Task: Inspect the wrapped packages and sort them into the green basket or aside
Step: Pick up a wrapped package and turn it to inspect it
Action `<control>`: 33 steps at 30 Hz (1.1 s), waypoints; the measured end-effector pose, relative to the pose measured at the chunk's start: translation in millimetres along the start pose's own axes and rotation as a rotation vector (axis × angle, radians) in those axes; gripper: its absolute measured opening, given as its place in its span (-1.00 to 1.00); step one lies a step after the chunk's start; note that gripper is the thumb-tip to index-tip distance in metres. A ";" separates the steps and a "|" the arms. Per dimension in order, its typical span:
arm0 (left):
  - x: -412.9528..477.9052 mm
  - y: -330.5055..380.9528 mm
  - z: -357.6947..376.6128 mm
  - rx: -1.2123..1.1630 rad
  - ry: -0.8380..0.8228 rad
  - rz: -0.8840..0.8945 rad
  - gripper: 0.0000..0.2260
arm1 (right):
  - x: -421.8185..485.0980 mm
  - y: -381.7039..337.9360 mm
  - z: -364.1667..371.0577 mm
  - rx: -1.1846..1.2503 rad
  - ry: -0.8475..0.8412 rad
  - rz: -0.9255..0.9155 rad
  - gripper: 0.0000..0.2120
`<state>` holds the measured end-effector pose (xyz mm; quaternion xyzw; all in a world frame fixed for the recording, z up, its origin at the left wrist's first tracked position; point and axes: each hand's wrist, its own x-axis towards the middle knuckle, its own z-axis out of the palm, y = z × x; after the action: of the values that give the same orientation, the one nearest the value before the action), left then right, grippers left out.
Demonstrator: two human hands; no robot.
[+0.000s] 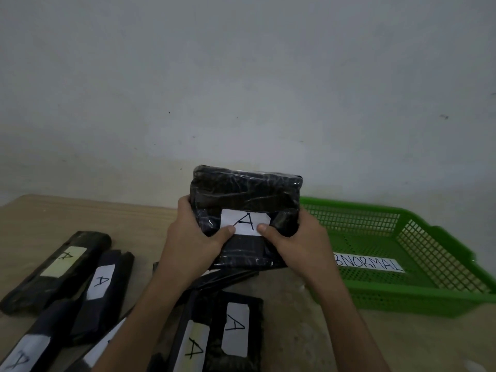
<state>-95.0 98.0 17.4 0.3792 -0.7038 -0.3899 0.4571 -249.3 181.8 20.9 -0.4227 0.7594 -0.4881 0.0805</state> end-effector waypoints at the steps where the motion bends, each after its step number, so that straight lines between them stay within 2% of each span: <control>1: -0.2 0.3 -0.9 -0.002 -0.001 -0.012 -0.54 | -0.8 -1.1 -0.3 0.000 -0.006 -0.001 -0.57; 6: -0.4 0.4 2.0 0.100 0.112 0.003 -0.75 | -3.6 -5.1 4.0 -0.059 0.069 0.032 -0.62; 11: 1.8 -6.5 0.2 0.217 0.241 0.076 -0.78 | -2.0 -2.3 12.8 -0.093 0.155 0.005 -0.62; 14: 2.8 -5.3 -2.8 0.225 0.235 0.094 -0.79 | -1.0 0.9 16.5 -0.070 0.162 -0.018 -0.58; 20: 4.6 -5.1 -1.8 0.049 0.198 -0.033 -0.66 | -3.7 -7.0 9.0 -0.001 0.138 -0.031 -0.77; 25: 3.1 -5.9 -0.1 0.143 0.221 0.082 -0.73 | -3.6 -2.9 15.9 0.040 0.242 -0.044 -0.70; 27: 2.6 -3.3 -2.0 0.133 0.217 0.134 -0.75 | -1.0 -1.7 16.7 0.081 0.252 -0.050 -0.73; 29: 2.4 -1.1 -5.6 0.080 0.125 0.102 -0.67 | 2.1 -1.4 12.5 0.161 0.233 -0.042 -0.83; 31: 3.7 1.1 -11.2 -0.089 -0.060 -0.033 -0.46 | 4.9 0.6 7.0 0.239 0.186 -0.046 -0.84; 33: 6.8 0.9 -14.4 -0.278 -0.182 -0.152 -0.25 | 7.1 4.3 1.5 0.210 0.165 -0.068 -0.79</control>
<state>-83.7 89.5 24.6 0.3278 -0.6509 -0.5494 0.4087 -255.4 176.4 18.7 -0.3960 0.6935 -0.6002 0.0451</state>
